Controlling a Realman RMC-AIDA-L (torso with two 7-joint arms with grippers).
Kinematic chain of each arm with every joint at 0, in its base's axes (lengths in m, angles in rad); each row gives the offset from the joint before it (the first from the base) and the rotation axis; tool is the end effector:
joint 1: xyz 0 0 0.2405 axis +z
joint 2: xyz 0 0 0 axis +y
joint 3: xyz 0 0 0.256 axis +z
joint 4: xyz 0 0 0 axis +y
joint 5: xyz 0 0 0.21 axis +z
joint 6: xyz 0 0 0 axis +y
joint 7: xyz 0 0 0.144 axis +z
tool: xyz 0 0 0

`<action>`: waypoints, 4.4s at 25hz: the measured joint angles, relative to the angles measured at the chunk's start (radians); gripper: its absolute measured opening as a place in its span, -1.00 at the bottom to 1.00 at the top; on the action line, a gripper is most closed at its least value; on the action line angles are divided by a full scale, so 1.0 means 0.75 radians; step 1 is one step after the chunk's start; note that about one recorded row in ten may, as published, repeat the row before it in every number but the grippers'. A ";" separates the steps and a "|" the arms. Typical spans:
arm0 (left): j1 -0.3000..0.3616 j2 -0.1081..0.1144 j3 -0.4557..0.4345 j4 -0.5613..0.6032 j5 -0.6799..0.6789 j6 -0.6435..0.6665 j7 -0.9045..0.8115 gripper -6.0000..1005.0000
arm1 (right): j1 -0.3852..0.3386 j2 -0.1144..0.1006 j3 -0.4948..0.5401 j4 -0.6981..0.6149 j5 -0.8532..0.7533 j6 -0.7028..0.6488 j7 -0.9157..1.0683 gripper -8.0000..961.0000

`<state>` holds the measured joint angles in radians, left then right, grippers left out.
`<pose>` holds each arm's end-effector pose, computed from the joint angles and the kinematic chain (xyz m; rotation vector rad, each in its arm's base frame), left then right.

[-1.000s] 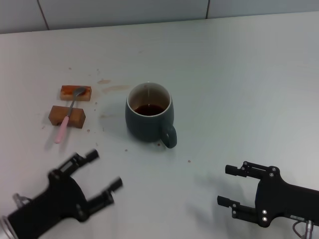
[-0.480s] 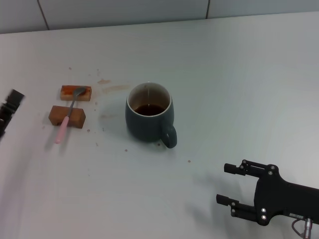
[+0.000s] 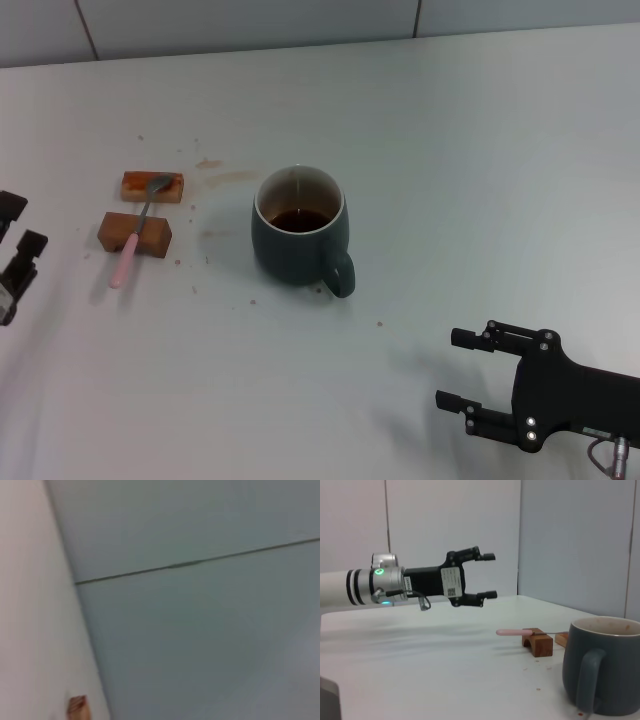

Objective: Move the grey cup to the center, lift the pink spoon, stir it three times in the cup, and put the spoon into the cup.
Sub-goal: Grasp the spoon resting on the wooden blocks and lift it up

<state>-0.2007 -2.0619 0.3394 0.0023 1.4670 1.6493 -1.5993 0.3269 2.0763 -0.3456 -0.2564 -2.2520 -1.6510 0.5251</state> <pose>-0.3497 0.2138 -0.0031 -1.3829 -1.6218 -1.7056 0.3272 0.2084 -0.0511 -2.6630 0.2189 0.7758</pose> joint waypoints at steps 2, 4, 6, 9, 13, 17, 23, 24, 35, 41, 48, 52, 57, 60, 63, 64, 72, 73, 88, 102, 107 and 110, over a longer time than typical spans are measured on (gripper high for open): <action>0.011 -0.006 -0.005 -0.008 0.001 -0.089 -0.143 0.65 | 0.000 -0.001 0.000 0.000 0.000 0.000 0.000 0.41; 0.012 -0.007 -0.003 -0.018 0.003 -0.120 -0.154 0.65 | 0.000 -0.001 0.000 0.000 0.000 0.000 0.000 0.41; 0.012 -0.007 -0.003 -0.018 0.003 -0.120 -0.154 0.65 | 0.000 -0.003 0.000 -0.002 -0.001 0.000 0.001 0.41; 0.011 -0.007 0.000 -0.045 0.008 -0.191 -0.166 0.65 | 0.000 -0.003 -0.001 -0.013 -0.001 -0.002 0.001 0.41; 0.001 -0.007 0.001 -0.052 0.010 -0.233 -0.173 0.65 | 0.000 -0.002 -0.001 -0.016 -0.002 -0.005 0.006 0.41; 0.001 -0.007 0.002 -0.054 0.011 -0.258 -0.193 0.65 | 0.003 -0.001 0.001 -0.018 -0.002 -0.007 0.016 0.41; -0.007 -0.009 0.016 -0.073 0.015 -0.296 -0.221 0.65 | 0.006 -0.001 0.004 -0.018 -0.002 -0.008 0.018 0.41; -0.014 -0.008 0.016 -0.095 0.015 -0.298 -0.222 0.65 | 0.006 -0.002 0.005 -0.018 -0.002 -0.008 0.018 0.41; -0.031 -0.009 0.026 -0.128 0.016 -0.304 -0.260 0.65 | 0.014 -0.002 0.006 -0.018 -0.001 0.000 0.037 0.40; -0.035 -0.010 0.041 -0.140 0.016 -0.310 -0.288 0.65 | 0.017 -0.002 0.006 -0.018 -0.001 0.002 0.037 0.40; -0.053 -0.011 0.060 -0.143 0.016 -0.333 -0.322 0.65 | 0.020 -0.001 0.005 -0.018 -0.001 0.003 0.037 0.40; -0.057 -0.013 0.062 -0.146 0.016 -0.341 -0.335 0.65 | 0.022 -0.001 0.006 -0.018 -0.001 0.003 0.037 0.40; -0.067 -0.014 0.062 -0.160 0.016 -0.343 -0.336 0.65 | 0.025 -0.001 0.001 -0.018 -0.001 0.012 0.037 0.40; -0.072 -0.016 0.063 -0.164 0.016 -0.355 -0.337 0.65 | 0.028 -0.001 -0.001 -0.018 -0.001 0.017 0.036 0.40; -0.074 -0.017 0.063 -0.168 0.016 -0.359 -0.338 0.65 | 0.028 -0.001 -0.001 -0.016 -0.001 0.017 0.036 0.40; -0.078 -0.018 0.062 -0.174 0.016 -0.364 -0.338 0.65 | 0.028 -0.001 -0.001 -0.016 -0.001 0.017 0.036 0.40; -0.104 -0.021 0.059 -0.180 0.016 -0.390 -0.336 0.65 | 0.029 -0.001 0.004 -0.010 0.000 0.017 0.036 0.40; -0.104 -0.021 0.058 -0.180 0.016 -0.392 -0.335 0.65 | 0.029 -0.001 0.004 -0.010 0.000 0.017 0.036 0.40; -0.136 -0.022 0.051 -0.181 0.012 -0.412 -0.332 0.61 | 0.035 -0.001 0.007 -0.014 0.000 0.013 0.057 0.40; -0.144 -0.020 0.051 -0.193 0.012 -0.444 -0.342 0.26 | 0.046 -0.001 0.009 -0.016 0.000 0.016 0.068 0.40; -0.146 -0.020 0.051 -0.193 0.014 -0.449 -0.342 -0.02 | 0.050 -0.001 0.009 -0.016 0.000 0.017 0.070 0.40; -0.146 -0.018 0.052 -0.193 0.015 -0.457 -0.345 -0.13 | 0.051 -0.001 0.009 -0.016 0.000 0.017 0.072 0.40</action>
<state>-0.3099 -2.0757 0.3781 -0.1428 1.4781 1.3063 -1.8579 0.3650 2.0754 -0.3390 -0.2681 -2.2518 -1.6382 0.5787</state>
